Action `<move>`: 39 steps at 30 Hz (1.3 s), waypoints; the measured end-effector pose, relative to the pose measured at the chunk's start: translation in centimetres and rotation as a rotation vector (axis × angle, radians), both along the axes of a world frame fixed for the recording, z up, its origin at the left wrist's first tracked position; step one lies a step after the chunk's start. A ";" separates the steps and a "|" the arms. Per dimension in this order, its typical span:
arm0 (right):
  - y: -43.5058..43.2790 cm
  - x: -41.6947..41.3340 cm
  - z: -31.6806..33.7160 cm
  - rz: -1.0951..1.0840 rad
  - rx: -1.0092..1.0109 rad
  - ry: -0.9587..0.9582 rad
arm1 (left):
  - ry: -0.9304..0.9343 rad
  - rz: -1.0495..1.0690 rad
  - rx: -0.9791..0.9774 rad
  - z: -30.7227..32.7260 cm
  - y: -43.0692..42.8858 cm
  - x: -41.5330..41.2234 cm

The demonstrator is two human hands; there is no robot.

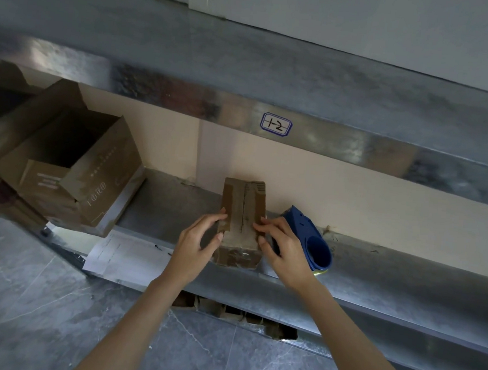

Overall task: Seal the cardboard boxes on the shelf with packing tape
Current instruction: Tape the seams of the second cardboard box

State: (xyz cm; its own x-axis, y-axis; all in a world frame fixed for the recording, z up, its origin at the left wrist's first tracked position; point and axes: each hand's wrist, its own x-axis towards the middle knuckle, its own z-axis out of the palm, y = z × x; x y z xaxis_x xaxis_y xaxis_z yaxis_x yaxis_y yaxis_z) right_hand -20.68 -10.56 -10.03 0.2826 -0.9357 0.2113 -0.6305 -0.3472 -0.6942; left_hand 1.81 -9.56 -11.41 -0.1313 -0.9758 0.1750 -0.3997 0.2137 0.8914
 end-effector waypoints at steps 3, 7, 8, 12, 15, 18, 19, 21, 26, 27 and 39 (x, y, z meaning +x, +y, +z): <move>-0.1 -0.9 1.0 0.073 0.057 0.070 | 0.011 -0.037 0.031 0.4 -0.1 0.4; -0.4 -1.5 1.6 0.141 0.088 0.145 | 0.005 -0.015 0.033 0.5 -0.3 0.5; -0.4 -1.5 1.5 0.137 0.073 0.143 | 0.003 -0.008 0.024 0.5 -0.3 0.4; -0.6 -1.4 0.7 0.092 0.009 0.092 | 0.000 0.028 -0.029 0.2 -0.5 0.2; -0.7 -1.1 0.3 0.056 -0.010 0.056 | 0.001 0.057 -0.077 0.0 -0.6 0.1; -0.6 -0.9 0.2 0.030 -0.025 0.018 | 0.025 0.079 -0.084 -0.2 -0.5 -0.1; -0.5 -0.7 0.1 0.020 -0.032 0.002 | 0.034 0.084 -0.083 -0.2 -0.5 -0.1; -0.4 -0.5 -0.1 -0.005 -0.053 -0.028 | 0.042 0.091 -0.080 -0.3 -0.5 -0.2; -0.5 0.1 -0.5 -0.054 -0.078 -0.059 | 0.050 0.105 -0.079 -0.4 -0.7 -0.3; -0.5 0.2 -0.6 -0.063 -0.080 -0.066 | 0.048 0.107 -0.081 -0.4 -0.6 -0.4; -0.7 -0.3 0.2 -0.001 0.023 -0.026 | 0.061 0.043 -0.032 -0.1 -0.5 0.0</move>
State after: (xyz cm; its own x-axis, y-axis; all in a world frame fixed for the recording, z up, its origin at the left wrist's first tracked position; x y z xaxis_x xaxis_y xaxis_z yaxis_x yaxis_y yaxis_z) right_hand -20.95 -11.29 -9.83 0.2760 -0.9408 0.1968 -0.6128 -0.3299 -0.7180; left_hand 1.78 -10.06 -11.54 -0.0775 -0.9741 0.2124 -0.3541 0.2261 0.9075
